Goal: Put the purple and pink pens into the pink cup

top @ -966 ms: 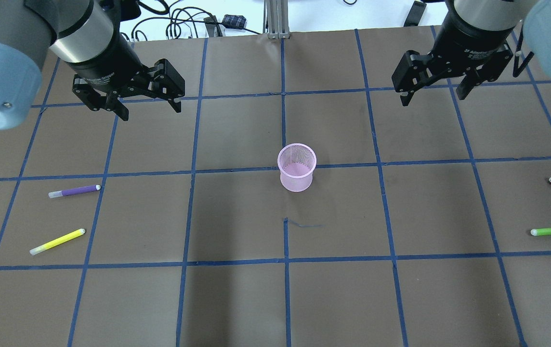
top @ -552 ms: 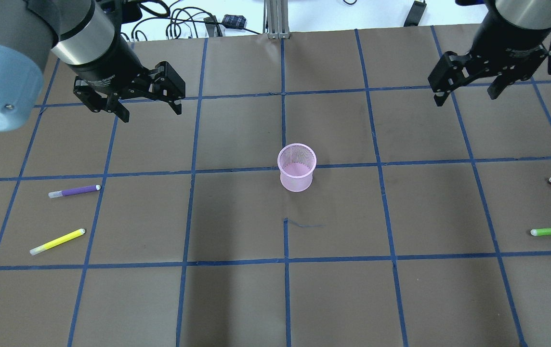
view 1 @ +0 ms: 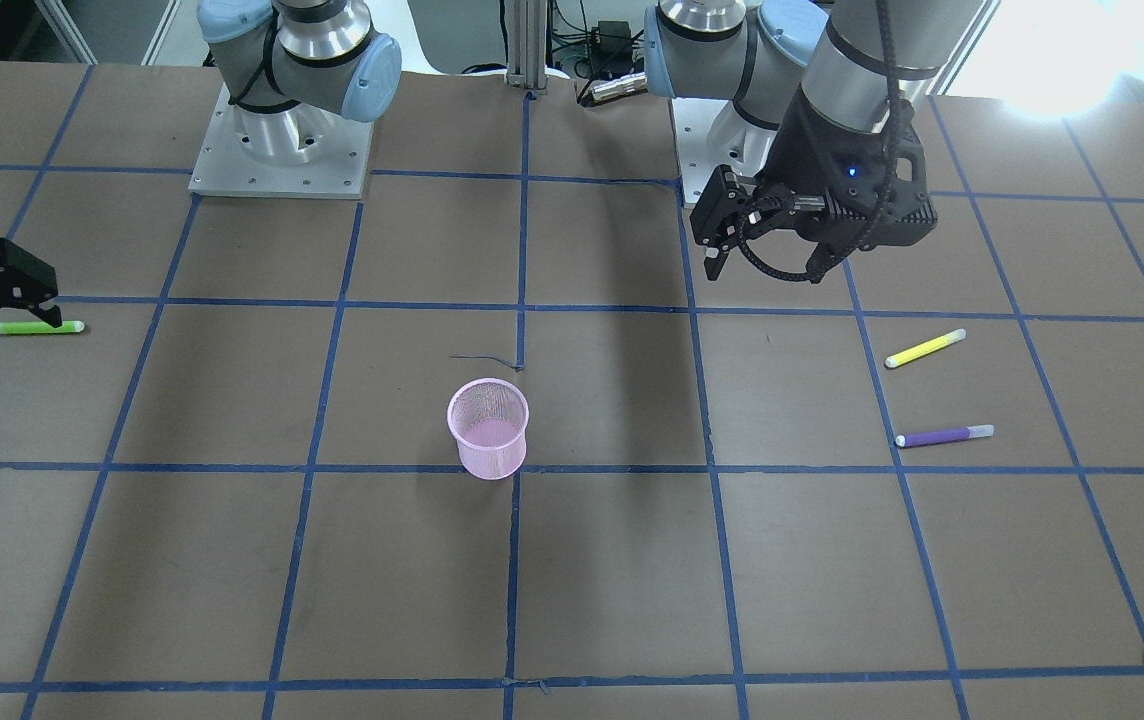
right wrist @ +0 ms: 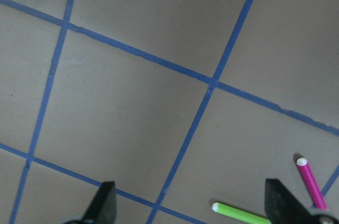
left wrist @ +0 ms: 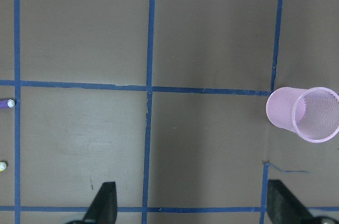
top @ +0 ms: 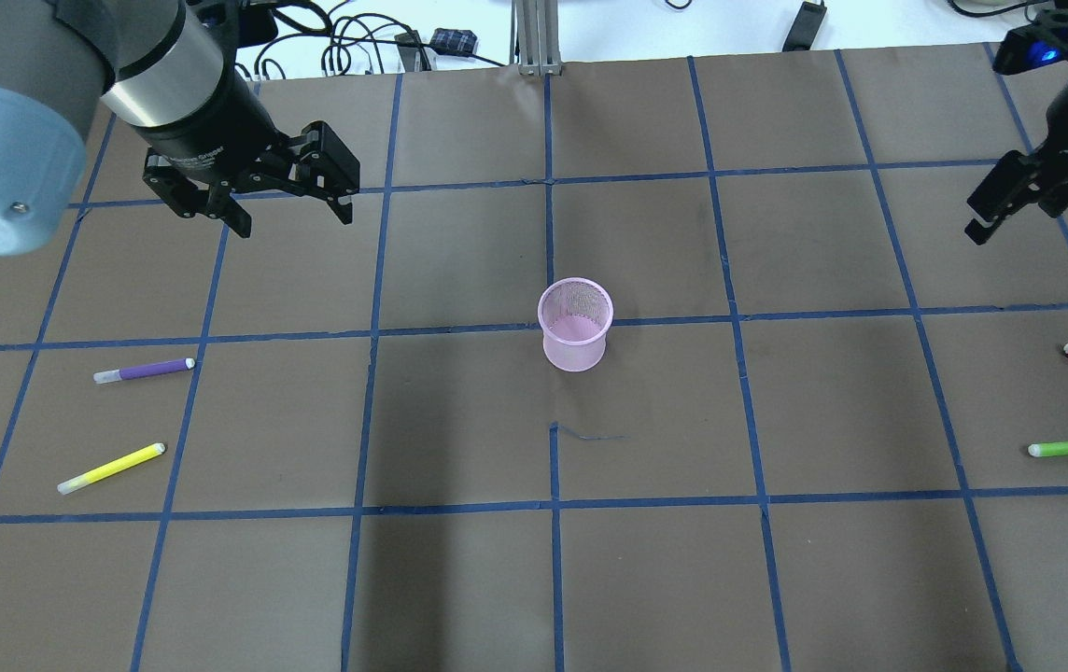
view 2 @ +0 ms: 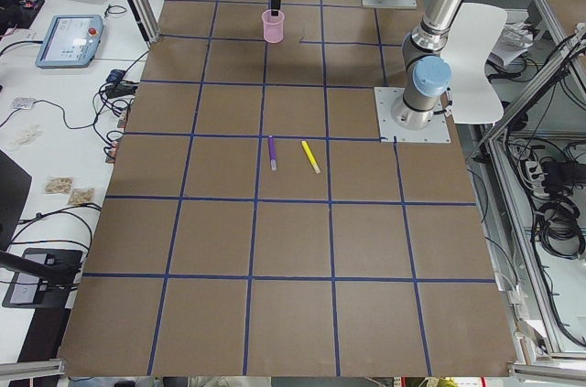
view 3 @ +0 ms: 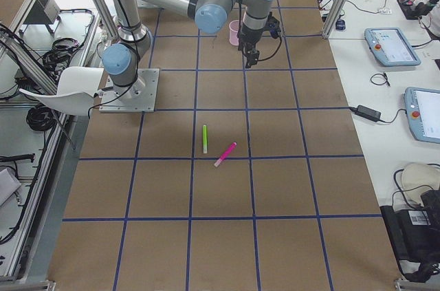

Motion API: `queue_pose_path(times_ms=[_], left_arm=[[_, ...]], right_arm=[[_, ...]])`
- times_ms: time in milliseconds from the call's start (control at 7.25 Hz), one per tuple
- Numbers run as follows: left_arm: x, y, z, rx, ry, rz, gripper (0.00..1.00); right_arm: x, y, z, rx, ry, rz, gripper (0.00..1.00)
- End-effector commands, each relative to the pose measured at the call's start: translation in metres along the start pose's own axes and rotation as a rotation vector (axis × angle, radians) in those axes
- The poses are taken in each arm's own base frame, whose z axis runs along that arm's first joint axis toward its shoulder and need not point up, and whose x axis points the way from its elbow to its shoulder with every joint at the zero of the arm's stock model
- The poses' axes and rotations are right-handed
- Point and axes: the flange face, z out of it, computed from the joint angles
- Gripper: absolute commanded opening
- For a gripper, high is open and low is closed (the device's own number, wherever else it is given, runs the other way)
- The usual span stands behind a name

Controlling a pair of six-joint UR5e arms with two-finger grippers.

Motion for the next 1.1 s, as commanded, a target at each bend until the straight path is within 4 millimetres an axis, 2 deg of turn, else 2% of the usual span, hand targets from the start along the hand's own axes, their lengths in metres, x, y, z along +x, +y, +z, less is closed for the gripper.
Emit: queue_pose_path(times_ms=[0, 276, 414, 552, 690, 828, 966], left_arm=[[0.0, 0.001, 0.0, -0.001, 0.0, 0.008, 1.0], [0.0, 0.001, 0.0, -0.001, 0.001, 0.008, 1.0], [0.0, 0.0, 0.001, -0.002, 0.001, 0.013, 1.0], [0.0, 0.0, 0.001, -0.002, 0.001, 0.041, 1.0], [-0.001, -0.001, 0.005, -0.01, 0.001, 0.108, 1.0], [-0.006, 0.0, 0.015, -0.033, 0.003, 0.259, 1.0], [-0.012, 0.008, 0.031, -0.063, 0.009, 0.442, 1.0]], right_arm=[[0.052, 0.005, 0.027, 0.017, 0.031, -0.235, 1.0], [0.097, -0.011, 0.084, -0.106, 0.109, -0.306, 1.0], [0.115, -0.001, 0.096, -0.123, 0.087, -0.431, 1.0], [0.152, 0.034, 0.106, -0.121, 0.054, -0.409, 1.0], [0.176, 0.052, 0.139, -0.126, 0.013, -0.399, 1.0], [0.199, 0.066, 0.168, -0.11, 0.08, -0.438, 1.0], [0.198, 0.072, 0.185, -0.084, 0.165, -0.467, 1.0]])
